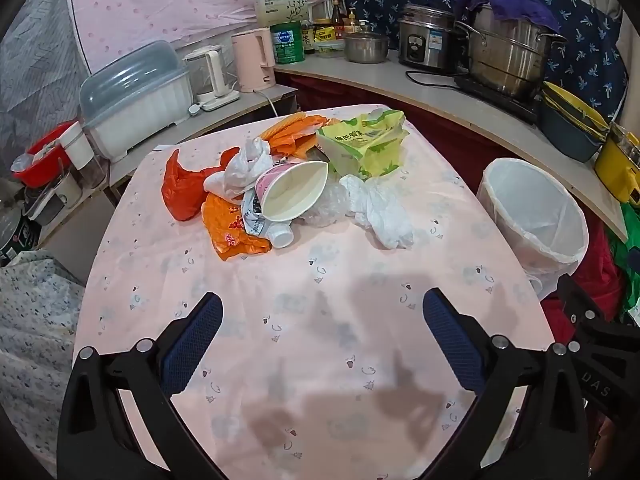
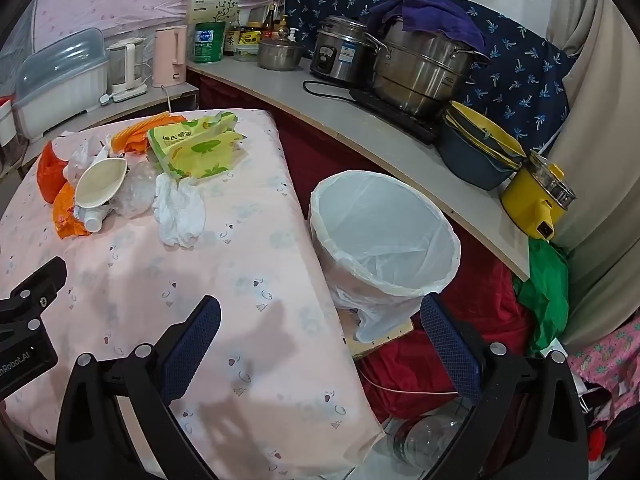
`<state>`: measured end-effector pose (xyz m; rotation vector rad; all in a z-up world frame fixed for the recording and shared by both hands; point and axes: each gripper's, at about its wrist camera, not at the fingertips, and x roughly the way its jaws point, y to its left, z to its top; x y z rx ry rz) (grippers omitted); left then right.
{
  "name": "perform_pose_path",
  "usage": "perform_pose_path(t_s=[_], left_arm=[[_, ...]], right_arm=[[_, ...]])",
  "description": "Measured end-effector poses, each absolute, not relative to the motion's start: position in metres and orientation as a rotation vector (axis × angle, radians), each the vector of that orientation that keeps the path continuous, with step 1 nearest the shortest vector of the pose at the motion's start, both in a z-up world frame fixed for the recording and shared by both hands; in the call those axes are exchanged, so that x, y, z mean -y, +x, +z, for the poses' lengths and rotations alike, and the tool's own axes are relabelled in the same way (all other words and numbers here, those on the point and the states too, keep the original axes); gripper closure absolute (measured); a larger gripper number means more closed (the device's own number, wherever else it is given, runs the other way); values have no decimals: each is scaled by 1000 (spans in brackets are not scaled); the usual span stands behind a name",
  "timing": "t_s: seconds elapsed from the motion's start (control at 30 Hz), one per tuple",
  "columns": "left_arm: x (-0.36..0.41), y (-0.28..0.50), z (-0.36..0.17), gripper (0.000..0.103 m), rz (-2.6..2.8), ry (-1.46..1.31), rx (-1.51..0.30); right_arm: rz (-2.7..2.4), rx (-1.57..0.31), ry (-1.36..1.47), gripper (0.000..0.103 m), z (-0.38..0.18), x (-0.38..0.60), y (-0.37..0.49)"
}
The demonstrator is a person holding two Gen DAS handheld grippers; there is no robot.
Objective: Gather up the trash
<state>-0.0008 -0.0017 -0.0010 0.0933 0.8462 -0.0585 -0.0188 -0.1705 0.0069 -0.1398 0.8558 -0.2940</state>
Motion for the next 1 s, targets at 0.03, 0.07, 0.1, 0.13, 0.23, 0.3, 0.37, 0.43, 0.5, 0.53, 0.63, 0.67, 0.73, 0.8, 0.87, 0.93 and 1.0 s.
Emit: perform_pose_path(t_s=[0.03,0.07,0.1,0.13,0.23,0.3,0.37,0.43,0.5,0.53,0.63,0.67,0.73,0.8,0.87,0.93,1.0], left_arm=[[1,-1,-2,7,-59,91,-845],[1,-1,-2,7,-62,94,-845],[2,-1,-2,7,-62,97,-845],[2,-1,-3,7,-62,98,-845],[0,-1,-4,7,-62,99,-850],[0,-2,-5,8,-63,97,-851],[-1,-2,-5,8,-64,94,-851],[-2,-3,-4,8,-69,91,-844],[-2,-3,-4,8,-65,91,-843],[-2,-3,-4,8,-68,89,-843],[-2,-2,-4,9,-67,91,-845],[-2,-2,-4,9,-69,91,-843],[-2,-3,-4,9,-71,92,-841],[-2,-3,-4,10,-72,93,-841],[-2,-3,-4,11,-75,93,-839],[-2,-3,-3,11,-76,91,-843],[-1,-3,-3,12,-77,89,-841]], right_arm=[[-295,-855,-138,7,7,170,-19],[-295,-854,-138,7,7,170,-19],[-295,-854,-139,7,7,170,-19],[-295,-854,-139,7,7,170,-19],[-294,-853,-139,7,7,169,-19],[-295,-854,-139,7,7,169,-19],[-296,-854,-140,7,7,168,-19],[-295,-854,-140,7,7,168,-19],[-296,-853,-141,7,7,168,-19],[-295,-853,-140,7,7,168,-19],[-296,-854,-141,7,7,167,-19],[-296,-854,-141,7,7,167,-19],[-296,-854,-141,7,7,167,-19],[-296,-854,-141,7,7,166,-19],[-296,-854,-142,7,7,166,-19],[-297,-854,-142,7,8,166,-19],[-297,-854,-142,7,8,166,-19]])
